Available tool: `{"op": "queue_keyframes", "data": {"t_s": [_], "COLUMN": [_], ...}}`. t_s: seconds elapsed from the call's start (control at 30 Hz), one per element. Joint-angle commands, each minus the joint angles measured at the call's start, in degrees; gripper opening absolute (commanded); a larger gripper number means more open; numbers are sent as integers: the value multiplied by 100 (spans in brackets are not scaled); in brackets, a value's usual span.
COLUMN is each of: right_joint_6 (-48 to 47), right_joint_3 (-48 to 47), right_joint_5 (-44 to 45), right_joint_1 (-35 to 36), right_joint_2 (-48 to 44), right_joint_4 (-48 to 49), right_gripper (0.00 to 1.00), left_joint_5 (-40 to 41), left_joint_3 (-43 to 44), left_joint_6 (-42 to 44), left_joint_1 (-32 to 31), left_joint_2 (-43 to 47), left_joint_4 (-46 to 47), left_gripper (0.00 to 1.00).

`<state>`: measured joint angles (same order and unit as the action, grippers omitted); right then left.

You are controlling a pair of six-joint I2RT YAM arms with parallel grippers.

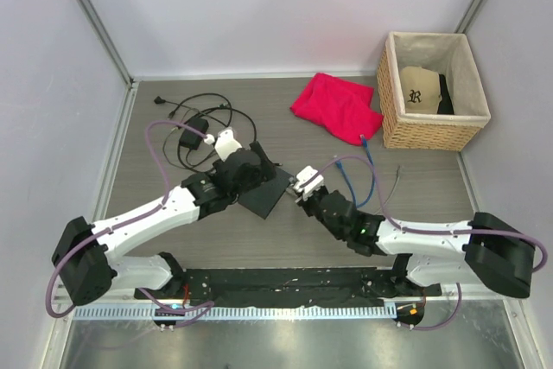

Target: Insert the plug into the switch port

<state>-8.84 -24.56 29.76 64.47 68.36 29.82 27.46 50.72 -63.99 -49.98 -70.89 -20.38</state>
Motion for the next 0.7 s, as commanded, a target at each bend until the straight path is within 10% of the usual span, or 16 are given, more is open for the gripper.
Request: {"op": "queue_keyframes", "data": {"t_s": [0.0,0.67], "right_joint_6": [1349,1693], "right_joint_3": [450,698], "right_joint_5": [-1409,-3556], "right_joint_1": [-601,-1533], "right_joint_2": [-331,1908], "right_joint_4": [-100,2377], "right_gripper": [1,1], "left_joint_5": [217,-2946], "left_joint_3": [-517,-1241], "left_joint_6": [1713,3841], "left_joint_1": [417,2017], "left_joint_2": [260,-1328], "left_joint_4": [1359,3664], "left_gripper": [93,100]}}
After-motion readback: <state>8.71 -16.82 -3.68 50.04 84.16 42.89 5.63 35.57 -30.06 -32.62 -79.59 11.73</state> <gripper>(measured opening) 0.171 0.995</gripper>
